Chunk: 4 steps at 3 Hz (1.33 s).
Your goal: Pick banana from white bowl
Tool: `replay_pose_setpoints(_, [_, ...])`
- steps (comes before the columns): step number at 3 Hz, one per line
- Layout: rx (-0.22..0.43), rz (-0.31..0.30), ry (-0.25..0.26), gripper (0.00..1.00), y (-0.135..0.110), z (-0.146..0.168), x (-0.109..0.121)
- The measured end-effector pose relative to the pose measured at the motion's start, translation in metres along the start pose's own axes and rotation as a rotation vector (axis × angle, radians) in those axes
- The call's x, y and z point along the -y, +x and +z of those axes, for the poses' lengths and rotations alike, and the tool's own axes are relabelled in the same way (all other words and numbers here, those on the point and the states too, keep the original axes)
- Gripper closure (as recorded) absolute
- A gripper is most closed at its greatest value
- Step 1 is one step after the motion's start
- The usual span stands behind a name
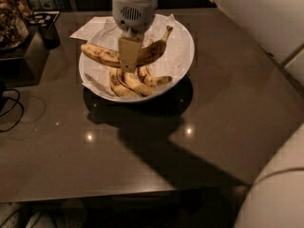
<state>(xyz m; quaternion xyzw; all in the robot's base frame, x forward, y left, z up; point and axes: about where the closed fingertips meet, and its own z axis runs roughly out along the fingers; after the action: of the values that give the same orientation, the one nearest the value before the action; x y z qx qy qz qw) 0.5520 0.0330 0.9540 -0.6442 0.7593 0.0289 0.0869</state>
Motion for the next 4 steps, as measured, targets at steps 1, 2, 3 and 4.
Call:
replay_pose_setpoints(1, [0.019, 0.000, 0.016, 1.00, -0.004, 0.000, 0.004])
replay_pose_setpoints(2, [0.019, 0.004, 0.003, 1.00, -0.011, -0.008, -0.001])
replay_pose_setpoints(3, [0.017, 0.040, -0.020, 1.00, -0.006, -0.017, -0.016])
replay_pose_setpoints(4, [0.026, 0.095, -0.026, 1.00, 0.005, -0.024, -0.033])
